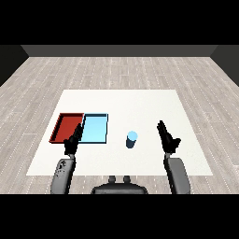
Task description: Pick the blue can and put it in the blue box
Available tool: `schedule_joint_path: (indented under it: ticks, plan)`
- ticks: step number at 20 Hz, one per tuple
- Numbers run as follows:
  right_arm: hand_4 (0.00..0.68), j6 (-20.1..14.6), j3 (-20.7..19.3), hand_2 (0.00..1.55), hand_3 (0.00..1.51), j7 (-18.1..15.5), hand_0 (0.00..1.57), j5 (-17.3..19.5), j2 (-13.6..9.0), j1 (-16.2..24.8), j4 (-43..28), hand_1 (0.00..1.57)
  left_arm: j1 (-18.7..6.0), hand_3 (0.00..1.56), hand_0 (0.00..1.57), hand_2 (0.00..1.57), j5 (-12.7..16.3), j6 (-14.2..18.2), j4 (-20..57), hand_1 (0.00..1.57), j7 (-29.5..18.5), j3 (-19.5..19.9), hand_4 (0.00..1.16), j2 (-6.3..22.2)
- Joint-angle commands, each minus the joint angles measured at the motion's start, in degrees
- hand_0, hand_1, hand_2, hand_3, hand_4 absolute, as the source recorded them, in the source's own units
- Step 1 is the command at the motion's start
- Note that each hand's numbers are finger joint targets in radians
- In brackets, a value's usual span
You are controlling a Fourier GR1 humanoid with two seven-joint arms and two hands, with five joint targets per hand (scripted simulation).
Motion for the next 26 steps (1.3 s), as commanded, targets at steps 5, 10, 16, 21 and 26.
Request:
schedule_joint_path:
  ticks: [5, 10, 16, 21, 26]
  plan:
    - [0.000, -9.9, 11.3, 0.00, 0.00, 3.8, 0.00, 8.6, 7.5, 5.1, 0.4, 0.00, 1.1, 0.00, 0.00, 0.00, 2.0, 0.2, 0.2, 0.00, -0.3, 0.6, 0.00, -2.5]
    - [0.000, -6.5, 16.2, 0.00, 0.00, -12.2, 0.00, 2.2, 7.6, 4.8, -2.6, 0.00, 0.6, 0.00, 0.00, 0.00, 3.4, 0.0, -3.9, 0.00, -17.0, 2.1, 0.00, -4.2]
    - [0.000, -6.9, 19.8, 0.00, 0.00, -20.6, 0.00, 2.0, 7.6, 11.0, -1.2, 0.00, 0.8, 0.00, 0.00, 0.00, 5.4, -1.9, -1.3, 0.00, -20.7, 3.8, 0.00, -3.4]
    - [0.000, -7.1, 15.2, 0.00, 0.00, -21.5, 0.00, -0.7, 7.6, 1.2, 7.9, 0.00, 2.6, 0.00, 0.00, 0.00, 2.9, -0.1, 1.5, 0.00, -24.3, 1.4, 0.00, -5.9]
    - [0.000, -3.7, 16.4, 0.00, 0.00, -23.8, 0.00, 0.1, 6.0, 9.5, 2.5, 0.00, 0.9, 0.00, 0.00, 0.00, 3.3, 0.2, 0.3, 0.00, -22.5, 2.1, 0.00, -4.5]
